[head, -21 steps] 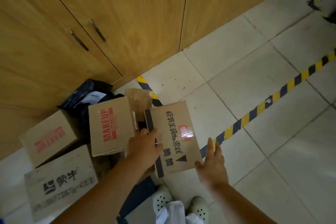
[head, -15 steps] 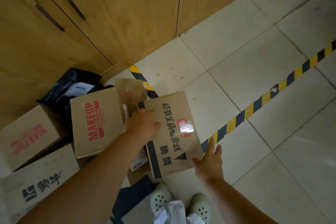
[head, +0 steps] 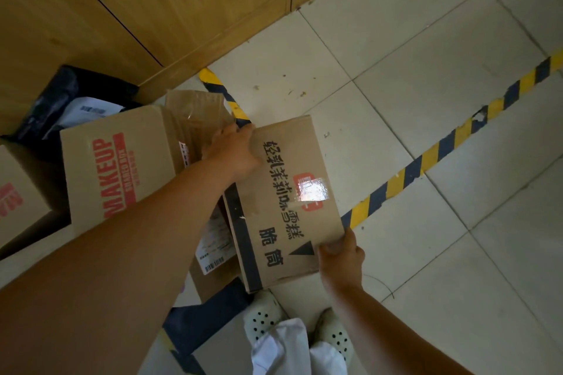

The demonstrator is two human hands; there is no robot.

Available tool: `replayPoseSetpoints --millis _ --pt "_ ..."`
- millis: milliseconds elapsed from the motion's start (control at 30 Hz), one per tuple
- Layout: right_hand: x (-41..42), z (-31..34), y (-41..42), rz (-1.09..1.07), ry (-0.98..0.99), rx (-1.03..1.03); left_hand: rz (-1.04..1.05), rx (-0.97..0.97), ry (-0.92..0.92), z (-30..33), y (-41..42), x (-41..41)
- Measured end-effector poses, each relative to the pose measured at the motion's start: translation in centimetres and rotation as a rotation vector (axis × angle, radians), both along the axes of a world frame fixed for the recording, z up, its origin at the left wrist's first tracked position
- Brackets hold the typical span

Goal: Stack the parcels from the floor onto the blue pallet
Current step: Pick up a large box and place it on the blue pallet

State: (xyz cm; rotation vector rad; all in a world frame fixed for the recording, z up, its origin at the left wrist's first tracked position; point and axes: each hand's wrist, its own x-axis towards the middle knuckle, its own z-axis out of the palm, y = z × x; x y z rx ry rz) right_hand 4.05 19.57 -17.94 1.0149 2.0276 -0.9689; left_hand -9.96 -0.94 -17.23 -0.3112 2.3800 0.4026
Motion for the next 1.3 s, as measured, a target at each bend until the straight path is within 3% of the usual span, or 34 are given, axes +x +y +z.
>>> replayPoseSetpoints --millis 133,367,533,833,1300 --pt "-0.3 0.8 0.1 -0.072 0.012 -0.005 0.104 0.068 0.001 0.2 0.7 0.6" --pt "-2.1 4.8 1.3 -0.105 0.039 0.177 0.192 0.131 0.045 4.7 1.4 2.7" --pt "-4.2 10.6 1.9 -0.130 0.115 0.193 0.235 0.157 0.067 11.0 1.2 4.0" --pt "-7.1 25.9 1.5 -0.312 0.284 0.025 0.466 0.225 0.125 26.2 -0.4 7.9" --pt "-5.0 46.8 -0.5 0.123 0.385 -0.270 0.982 0.413 0.362 45.1 -2.5 20.0"
